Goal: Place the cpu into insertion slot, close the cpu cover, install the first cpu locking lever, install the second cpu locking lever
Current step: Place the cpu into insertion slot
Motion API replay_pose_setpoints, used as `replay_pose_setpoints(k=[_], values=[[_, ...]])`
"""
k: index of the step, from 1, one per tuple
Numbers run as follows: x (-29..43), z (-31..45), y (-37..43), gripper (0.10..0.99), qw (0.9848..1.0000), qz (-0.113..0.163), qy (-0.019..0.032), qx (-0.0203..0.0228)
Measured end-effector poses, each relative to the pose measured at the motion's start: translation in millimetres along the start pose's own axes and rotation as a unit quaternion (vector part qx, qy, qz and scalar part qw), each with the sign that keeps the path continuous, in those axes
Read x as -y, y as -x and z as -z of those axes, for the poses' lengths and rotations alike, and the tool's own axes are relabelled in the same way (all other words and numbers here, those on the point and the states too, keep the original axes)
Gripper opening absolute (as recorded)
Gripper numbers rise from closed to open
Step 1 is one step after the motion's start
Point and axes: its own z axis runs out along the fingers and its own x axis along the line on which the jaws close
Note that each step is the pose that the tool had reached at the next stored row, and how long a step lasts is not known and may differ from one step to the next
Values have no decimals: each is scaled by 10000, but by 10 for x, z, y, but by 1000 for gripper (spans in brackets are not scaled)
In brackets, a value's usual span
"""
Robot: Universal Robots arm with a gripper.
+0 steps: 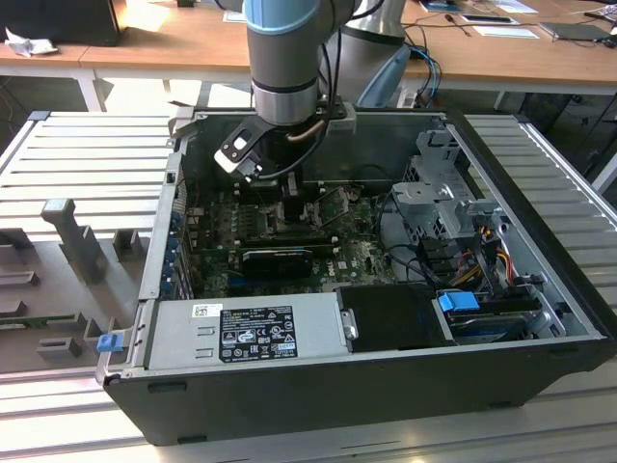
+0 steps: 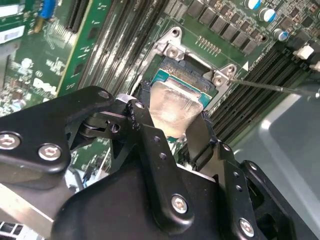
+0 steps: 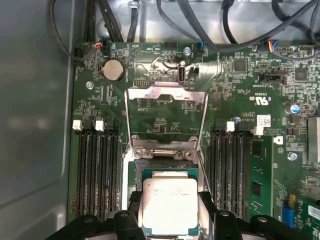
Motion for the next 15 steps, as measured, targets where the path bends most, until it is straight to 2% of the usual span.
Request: replay_pose_setpoints(k=[3, 15], values=[[5, -58, -22, 525, 10000, -37, 1, 2], [9, -185, -60, 525, 10000, -88, 3, 6]])
